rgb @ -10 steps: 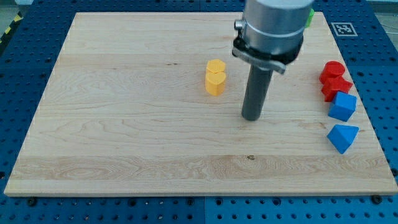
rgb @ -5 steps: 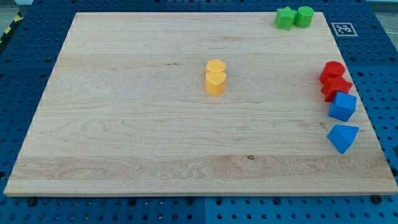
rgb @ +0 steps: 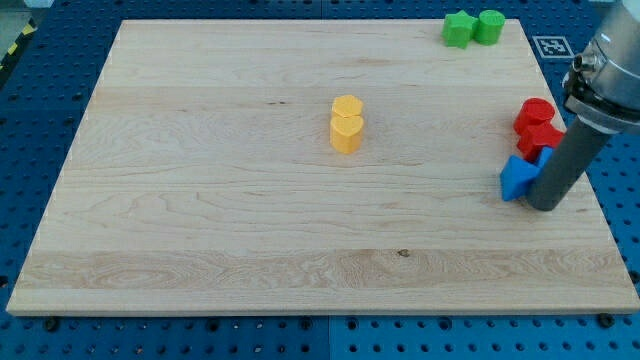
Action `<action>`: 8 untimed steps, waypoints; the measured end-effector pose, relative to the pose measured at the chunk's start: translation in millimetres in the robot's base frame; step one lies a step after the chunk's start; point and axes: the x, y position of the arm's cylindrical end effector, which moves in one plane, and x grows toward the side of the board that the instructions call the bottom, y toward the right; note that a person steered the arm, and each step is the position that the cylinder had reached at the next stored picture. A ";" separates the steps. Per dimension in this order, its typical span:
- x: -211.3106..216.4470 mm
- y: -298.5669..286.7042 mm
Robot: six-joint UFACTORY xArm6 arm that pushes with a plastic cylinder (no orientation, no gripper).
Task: Slide the blue cube to the top center of the board
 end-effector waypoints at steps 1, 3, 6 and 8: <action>19.7 0.6; 22.2 73.6; -29.2 -36.0; -24.6 -23.3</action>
